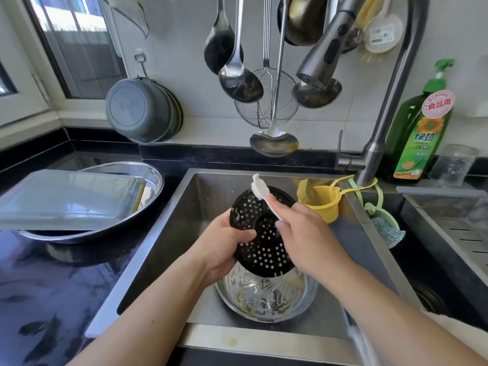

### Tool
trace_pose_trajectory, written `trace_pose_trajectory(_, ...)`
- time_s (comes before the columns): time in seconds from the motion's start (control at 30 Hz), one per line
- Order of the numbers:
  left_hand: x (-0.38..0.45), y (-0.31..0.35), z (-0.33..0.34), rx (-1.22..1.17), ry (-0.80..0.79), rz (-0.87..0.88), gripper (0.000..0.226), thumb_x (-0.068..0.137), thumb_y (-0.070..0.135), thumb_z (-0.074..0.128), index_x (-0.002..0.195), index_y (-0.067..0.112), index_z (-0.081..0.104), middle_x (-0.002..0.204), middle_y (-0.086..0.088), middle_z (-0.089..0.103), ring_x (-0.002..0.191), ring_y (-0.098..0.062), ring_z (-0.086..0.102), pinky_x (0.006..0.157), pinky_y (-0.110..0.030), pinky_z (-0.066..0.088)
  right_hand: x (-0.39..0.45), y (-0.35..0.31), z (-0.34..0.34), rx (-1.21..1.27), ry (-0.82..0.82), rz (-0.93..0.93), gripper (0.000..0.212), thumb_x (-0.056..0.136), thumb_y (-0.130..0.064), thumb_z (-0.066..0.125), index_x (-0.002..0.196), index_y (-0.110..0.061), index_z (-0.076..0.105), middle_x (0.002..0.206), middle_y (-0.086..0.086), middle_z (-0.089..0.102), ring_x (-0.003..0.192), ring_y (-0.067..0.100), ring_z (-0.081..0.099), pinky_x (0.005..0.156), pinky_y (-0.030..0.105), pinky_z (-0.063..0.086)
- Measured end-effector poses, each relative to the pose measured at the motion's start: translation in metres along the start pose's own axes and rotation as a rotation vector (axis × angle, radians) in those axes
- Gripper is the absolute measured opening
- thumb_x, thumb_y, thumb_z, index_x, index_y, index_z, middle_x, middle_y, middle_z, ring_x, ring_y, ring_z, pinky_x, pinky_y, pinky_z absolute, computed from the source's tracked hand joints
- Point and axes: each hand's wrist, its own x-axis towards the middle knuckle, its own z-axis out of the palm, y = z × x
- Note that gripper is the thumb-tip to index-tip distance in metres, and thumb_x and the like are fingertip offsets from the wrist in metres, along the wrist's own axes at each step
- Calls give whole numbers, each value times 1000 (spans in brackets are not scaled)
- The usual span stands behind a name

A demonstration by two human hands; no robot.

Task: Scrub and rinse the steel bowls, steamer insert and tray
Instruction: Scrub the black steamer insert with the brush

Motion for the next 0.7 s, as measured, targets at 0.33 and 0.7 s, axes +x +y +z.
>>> trace_pose_trajectory(0.33,3,-5,1,13,27,-22,34,97,-18,45,118,-1,67,109,-23,72,102,-34,70,98,-50,54,-1,-2,0,-61,-59,-35,57,104,-23,47,149,-54,32,89,-10,42,84,14,49,72,35,48)
trace_pose_trajectory(0.7,4,-4,1,-30,60,1,37,100,-13,44,124,2,68,116,-21,73,105,-32,70,100,-51,55,4,8,-7,-124,7,52,57,105,-22,46,152,-50,31,90,-8,43,85,17,49,73,36,49)
